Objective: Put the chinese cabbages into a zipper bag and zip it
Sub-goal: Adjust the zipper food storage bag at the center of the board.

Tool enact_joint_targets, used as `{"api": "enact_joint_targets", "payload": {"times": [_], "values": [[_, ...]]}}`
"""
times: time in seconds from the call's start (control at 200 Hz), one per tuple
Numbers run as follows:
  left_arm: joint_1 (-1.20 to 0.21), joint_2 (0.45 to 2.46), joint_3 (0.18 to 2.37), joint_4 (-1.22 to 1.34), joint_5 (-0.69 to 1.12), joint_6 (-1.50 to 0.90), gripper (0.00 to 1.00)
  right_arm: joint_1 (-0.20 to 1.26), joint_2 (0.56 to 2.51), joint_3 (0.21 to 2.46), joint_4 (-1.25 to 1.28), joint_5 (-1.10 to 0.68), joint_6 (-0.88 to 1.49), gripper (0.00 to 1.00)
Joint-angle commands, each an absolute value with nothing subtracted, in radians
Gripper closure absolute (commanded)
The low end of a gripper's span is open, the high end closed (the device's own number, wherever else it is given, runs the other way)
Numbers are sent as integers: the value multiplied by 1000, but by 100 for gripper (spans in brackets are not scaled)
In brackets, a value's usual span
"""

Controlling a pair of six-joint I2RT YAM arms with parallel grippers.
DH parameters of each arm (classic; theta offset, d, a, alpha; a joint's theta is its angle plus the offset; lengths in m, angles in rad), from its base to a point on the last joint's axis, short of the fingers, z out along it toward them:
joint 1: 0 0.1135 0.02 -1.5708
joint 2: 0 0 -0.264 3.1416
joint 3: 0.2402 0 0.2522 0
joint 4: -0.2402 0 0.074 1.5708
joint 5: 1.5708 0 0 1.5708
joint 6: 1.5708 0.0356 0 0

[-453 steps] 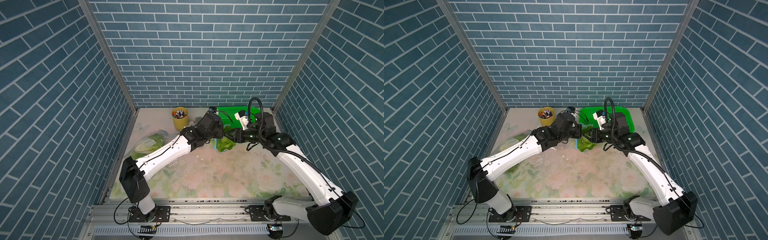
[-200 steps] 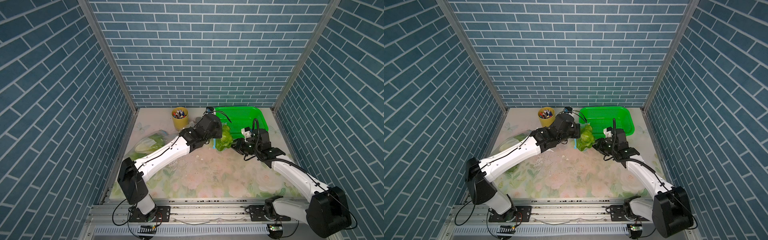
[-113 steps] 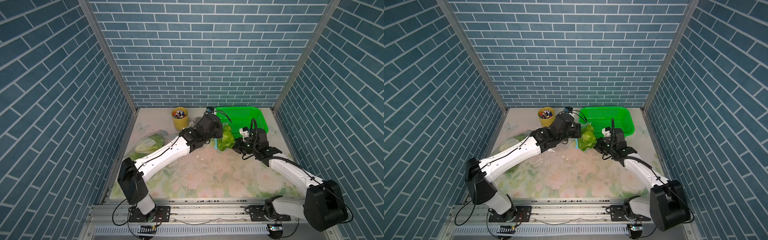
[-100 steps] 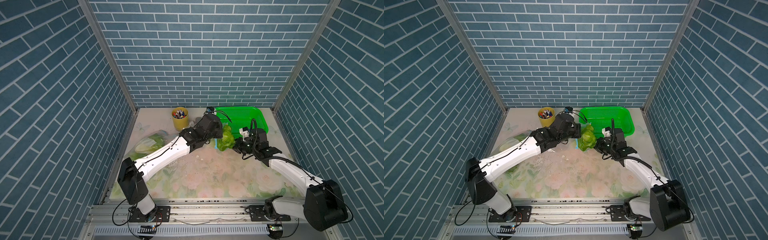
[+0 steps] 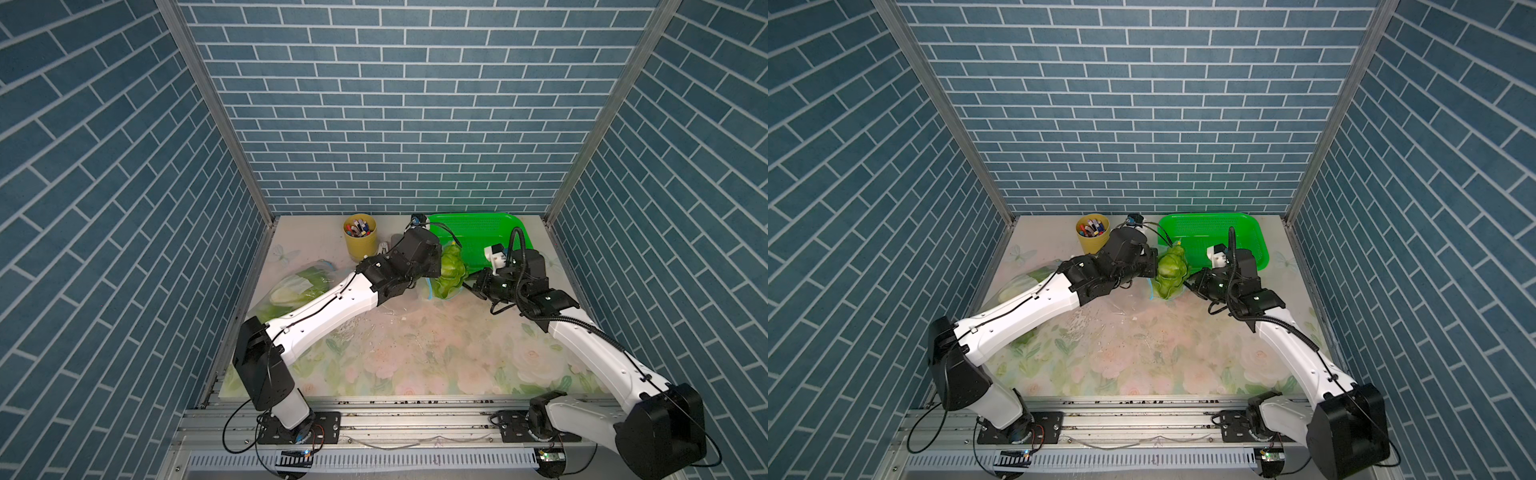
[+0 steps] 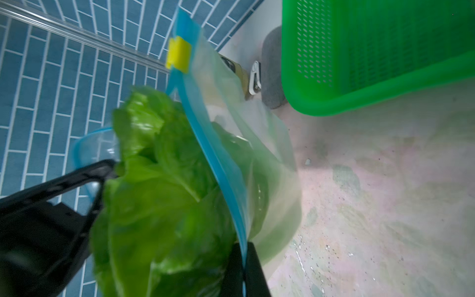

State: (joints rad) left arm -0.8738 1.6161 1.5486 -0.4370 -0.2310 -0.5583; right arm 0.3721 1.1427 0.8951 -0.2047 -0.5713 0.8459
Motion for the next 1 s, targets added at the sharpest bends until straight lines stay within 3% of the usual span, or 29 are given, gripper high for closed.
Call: {"api": "enact_joint_targets", "payload": {"times": [0.0, 0.995], "values": [[-865, 1579, 1592, -507, -282, -508, 100, 374, 1098, 982, -303, -558, 768, 100], [-847, 1555, 1737, -663, -211, -280, 100, 509, 1119, 1242, -359, -525, 635, 100]]}}
